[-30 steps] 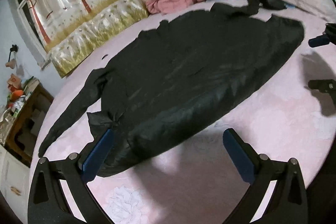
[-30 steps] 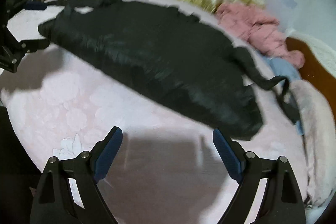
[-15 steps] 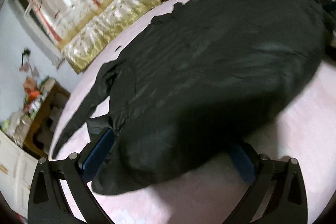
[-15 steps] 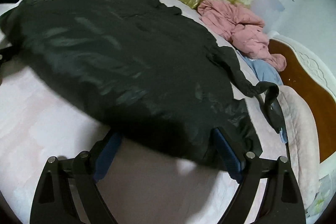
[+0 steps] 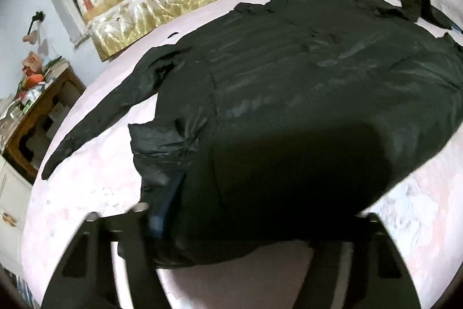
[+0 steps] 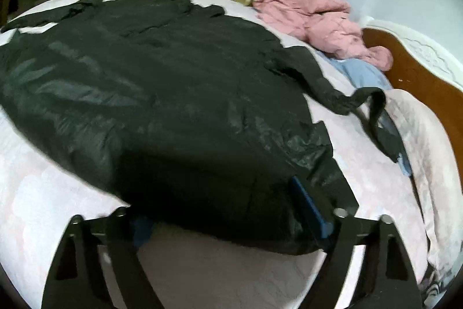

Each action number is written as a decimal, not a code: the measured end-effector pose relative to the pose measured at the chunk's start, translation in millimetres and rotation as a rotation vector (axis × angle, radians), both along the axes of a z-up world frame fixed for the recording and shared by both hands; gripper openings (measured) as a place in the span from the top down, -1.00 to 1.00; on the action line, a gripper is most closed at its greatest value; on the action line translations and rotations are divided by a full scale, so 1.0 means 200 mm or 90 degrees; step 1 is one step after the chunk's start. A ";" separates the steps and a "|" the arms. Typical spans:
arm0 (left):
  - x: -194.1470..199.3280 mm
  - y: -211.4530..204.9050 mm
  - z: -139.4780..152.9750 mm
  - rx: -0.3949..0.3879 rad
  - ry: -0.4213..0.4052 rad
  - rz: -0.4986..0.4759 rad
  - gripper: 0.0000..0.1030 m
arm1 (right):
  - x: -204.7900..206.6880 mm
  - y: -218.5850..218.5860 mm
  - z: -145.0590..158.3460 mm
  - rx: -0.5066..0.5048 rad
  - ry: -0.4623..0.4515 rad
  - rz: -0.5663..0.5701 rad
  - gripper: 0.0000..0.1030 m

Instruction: Fold large clothes

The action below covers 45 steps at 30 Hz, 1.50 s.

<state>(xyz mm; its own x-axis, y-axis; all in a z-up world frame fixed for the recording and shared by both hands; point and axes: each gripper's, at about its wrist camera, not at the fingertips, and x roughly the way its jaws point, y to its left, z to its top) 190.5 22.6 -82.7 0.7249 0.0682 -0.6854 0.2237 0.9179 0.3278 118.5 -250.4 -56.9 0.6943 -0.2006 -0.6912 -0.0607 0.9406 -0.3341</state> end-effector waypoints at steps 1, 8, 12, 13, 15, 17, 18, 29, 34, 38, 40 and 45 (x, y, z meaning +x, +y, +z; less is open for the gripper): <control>-0.01 0.00 0.00 0.003 -0.003 -0.004 0.06 | -0.02 0.00 0.00 0.006 0.008 0.012 -0.49; -0.12 -0.07 0.03 0.043 -0.075 -0.030 0.60 | -0.01 -0.01 -0.02 0.025 -0.001 0.029 0.56; -0.20 -0.03 0.10 0.004 -0.092 -0.024 0.67 | -0.10 0.00 0.05 0.038 -0.058 -0.013 0.78; -0.24 -0.01 0.13 -0.009 -0.093 -0.022 0.67 | -0.14 -0.01 0.08 0.061 -0.070 -0.019 0.79; -0.31 0.04 0.16 -0.034 -0.081 -0.027 0.68 | -0.25 -0.01 0.13 0.094 -0.086 -0.016 0.80; -0.37 0.07 0.17 -0.048 -0.062 -0.035 0.68 | -0.34 0.00 0.15 0.099 -0.090 -0.012 0.80; -0.41 0.09 0.17 -0.053 -0.056 -0.037 0.68 | -0.39 0.01 0.16 0.099 -0.096 -0.008 0.80; -0.63 0.22 0.22 -0.157 -0.024 -0.026 0.64 | -0.74 0.04 0.17 0.129 -0.092 0.047 0.80; -0.56 0.22 0.23 -0.165 0.008 -0.006 0.53 | -0.66 0.01 0.22 0.138 -0.078 0.055 0.79; -0.50 0.25 0.28 -0.172 0.053 0.012 0.22 | -0.56 0.02 0.29 0.119 -0.046 0.071 0.59; -0.45 0.28 0.31 -0.189 0.072 0.003 0.21 | -0.50 0.01 0.34 0.113 -0.046 0.068 0.32; -0.24 0.30 0.40 -0.198 0.072 0.006 0.00 | -0.28 -0.03 0.43 0.103 -0.065 0.049 -0.06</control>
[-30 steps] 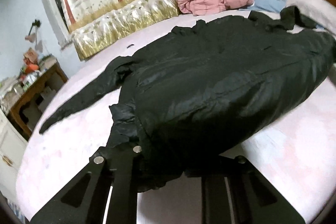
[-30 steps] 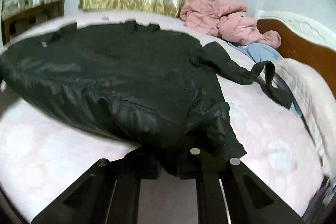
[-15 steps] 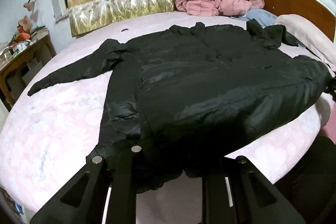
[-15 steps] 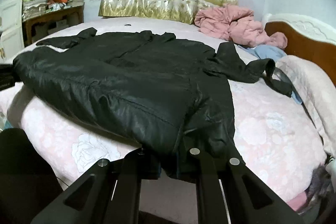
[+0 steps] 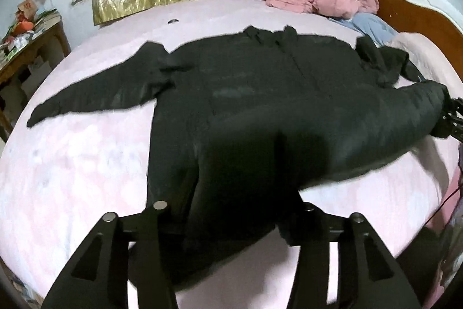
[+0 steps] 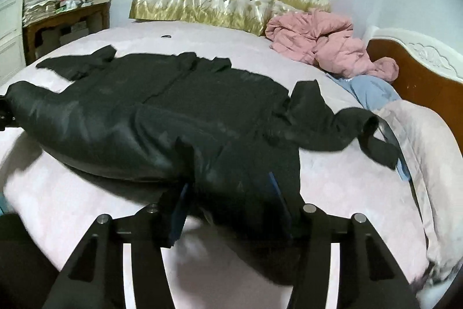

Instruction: Fold large clothes

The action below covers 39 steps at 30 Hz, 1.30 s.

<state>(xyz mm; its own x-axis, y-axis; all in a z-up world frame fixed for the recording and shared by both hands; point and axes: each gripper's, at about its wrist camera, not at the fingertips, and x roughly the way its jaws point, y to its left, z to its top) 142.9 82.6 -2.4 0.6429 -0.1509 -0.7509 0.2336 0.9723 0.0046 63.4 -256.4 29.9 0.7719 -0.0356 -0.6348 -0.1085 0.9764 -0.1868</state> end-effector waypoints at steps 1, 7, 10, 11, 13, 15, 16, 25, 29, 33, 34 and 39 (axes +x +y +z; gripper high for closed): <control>0.06 0.00 0.01 -0.003 -0.001 0.000 -0.08 | 0.05 -0.01 0.01 0.011 0.005 -0.001 -0.06; 0.33 0.05 0.00 -0.026 -0.031 0.006 -0.37 | 0.35 -0.12 -0.04 0.080 0.027 -0.017 -0.07; 0.42 0.09 -0.06 -0.055 -0.018 0.008 -0.47 | 0.41 -0.14 -0.10 0.084 0.020 -0.021 -0.26; 0.44 0.11 -0.08 -0.066 -0.014 0.012 -0.47 | 0.42 -0.15 -0.11 0.083 0.009 -0.025 -0.42; 0.47 0.13 -0.12 -0.085 -0.009 0.020 -0.48 | 0.43 -0.18 -0.13 0.084 -0.015 -0.044 -0.63; 0.48 0.15 -0.15 -0.094 -0.008 0.030 -0.54 | 0.42 -0.25 -0.13 0.107 -0.034 -0.077 -0.65; 0.49 0.16 -0.16 -0.094 -0.008 0.038 -0.57 | 0.41 -0.28 -0.13 0.123 -0.037 -0.083 -0.64; 0.38 0.24 -0.11 -0.132 -0.093 0.087 -0.62 | 0.38 -0.44 -0.15 0.238 -0.019 -0.048 -0.58; 0.34 0.29 -0.08 -0.135 -0.107 0.093 -0.71 | 0.41 -0.42 -0.21 0.233 -0.014 -0.087 0.71; 0.37 0.35 -0.13 -0.119 -0.075 0.121 -0.50 | 0.42 -0.42 -0.32 0.240 -0.008 -0.141 0.75; 0.39 0.37 -0.16 -0.107 -0.062 0.142 -0.22 | 0.44 -0.42 -0.35 0.241 0.013 -0.148 0.75; 0.50 0.47 -0.36 -0.097 0.015 0.237 0.13 | 0.48 -0.43 -0.40 0.243 0.044 -0.154 0.75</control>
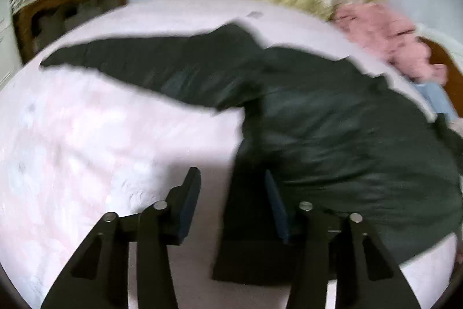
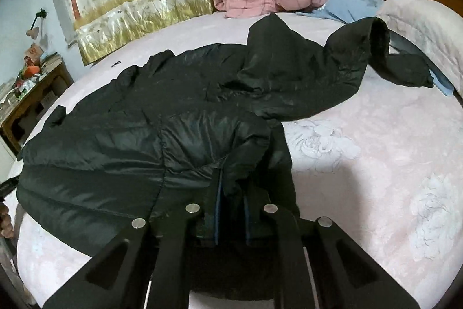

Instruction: Fold large clothes

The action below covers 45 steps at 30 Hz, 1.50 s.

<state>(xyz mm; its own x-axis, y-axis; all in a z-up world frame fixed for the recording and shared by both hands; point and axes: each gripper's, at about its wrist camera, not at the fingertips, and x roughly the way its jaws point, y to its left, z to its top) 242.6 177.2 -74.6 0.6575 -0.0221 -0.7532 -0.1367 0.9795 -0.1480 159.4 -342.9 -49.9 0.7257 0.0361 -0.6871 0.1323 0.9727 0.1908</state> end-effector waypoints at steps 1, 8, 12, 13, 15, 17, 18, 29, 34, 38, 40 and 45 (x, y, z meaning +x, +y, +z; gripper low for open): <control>0.01 0.01 -0.03 -0.017 0.005 -0.006 0.14 | 0.01 0.00 -0.01 -0.001 0.007 0.003 0.75; -0.07 0.02 0.01 -0.037 -0.051 -0.042 0.17 | 0.00 0.01 -0.03 -0.014 -0.004 0.004 0.65; -0.24 0.06 0.12 -0.034 -0.148 -0.010 -0.17 | -0.11 0.03 0.04 -0.047 -0.059 -0.023 -0.29; -0.29 0.06 0.16 -0.033 -0.168 -0.006 -0.22 | -0.15 0.03 0.07 -0.053 -0.088 -0.024 -0.57; -0.39 0.07 0.21 -0.046 -0.193 -0.033 -0.30 | -0.25 0.05 0.13 -0.054 -0.128 -0.019 -0.59; -0.48 0.02 0.26 -0.050 -0.196 -0.071 -0.52 | -0.33 0.06 0.18 -0.047 -0.140 0.002 -0.62; -0.51 -0.01 0.28 -0.050 -0.187 -0.089 -0.58 | -0.36 0.07 0.19 -0.040 -0.141 0.015 -0.64; -0.43 -0.12 -0.01 -0.458 0.048 -0.124 -0.70 | -0.41 0.13 -0.02 0.347 0.005 0.091 -0.67; -0.40 -0.09 0.00 -0.455 -0.024 -0.077 -0.74 | -0.34 0.08 -0.12 0.384 -0.015 0.022 -0.67; -0.34 -0.10 -0.01 -0.403 -0.055 -0.034 -0.74 | -0.27 0.05 -0.14 0.368 -0.047 -0.043 -0.67; -0.28 -0.16 -0.01 -0.311 -0.055 -0.005 -0.73 | -0.22 0.05 -0.13 0.339 -0.039 -0.065 -0.67; -0.23 -0.32 0.01 -0.189 -0.060 -0.027 0.44 | -0.12 0.07 -0.11 0.258 -0.017 -0.086 0.34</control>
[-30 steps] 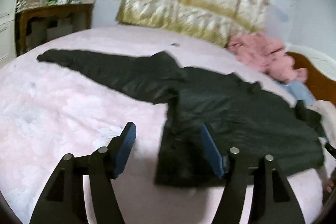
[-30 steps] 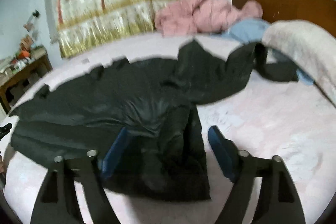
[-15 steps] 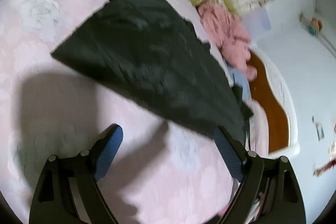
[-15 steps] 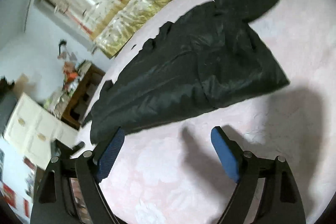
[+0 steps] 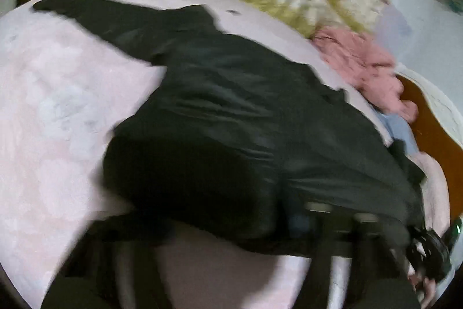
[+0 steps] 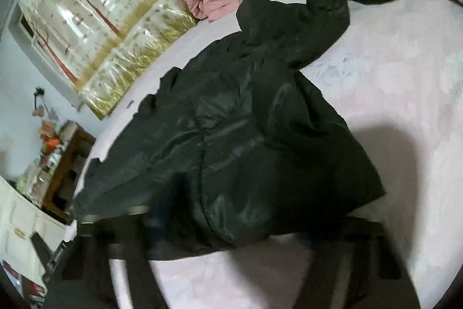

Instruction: Fold large clothes

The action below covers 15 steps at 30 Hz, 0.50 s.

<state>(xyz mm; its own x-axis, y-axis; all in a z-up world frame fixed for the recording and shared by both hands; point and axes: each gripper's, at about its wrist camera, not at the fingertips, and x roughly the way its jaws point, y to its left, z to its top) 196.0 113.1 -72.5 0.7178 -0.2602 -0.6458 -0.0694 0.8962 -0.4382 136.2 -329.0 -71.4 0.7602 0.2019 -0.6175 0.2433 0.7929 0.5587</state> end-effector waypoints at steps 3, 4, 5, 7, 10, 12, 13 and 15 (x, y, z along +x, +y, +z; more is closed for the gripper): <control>-0.10 -0.05 0.06 0.045 -0.047 -0.015 0.69 | -0.03 -0.02 0.00 0.012 -0.018 0.003 0.77; -0.16 -0.06 0.08 0.056 -0.055 -0.015 0.70 | -0.05 -0.02 0.02 0.001 -0.030 0.006 0.81; -0.22 -0.04 0.08 0.060 -0.055 -0.014 0.70 | -0.08 -0.01 0.04 -0.022 -0.035 0.015 0.83; -0.28 -0.04 0.10 0.063 -0.051 -0.016 0.70 | -0.16 -0.01 0.07 -0.030 -0.037 0.031 0.83; -0.39 -0.04 0.11 0.081 -0.045 -0.039 0.68 | -0.31 0.00 0.12 -0.059 -0.049 0.049 0.83; -0.44 -0.06 0.11 0.093 -0.045 -0.039 0.64 | -0.41 0.03 0.14 -0.102 -0.052 0.059 0.83; -0.46 -0.07 0.11 0.101 -0.045 -0.037 0.61 | -0.44 0.05 0.15 -0.115 -0.050 0.062 0.83; -0.48 -0.06 0.12 0.103 -0.059 -0.039 0.54 | -0.50 0.10 0.16 -0.164 -0.042 0.067 0.80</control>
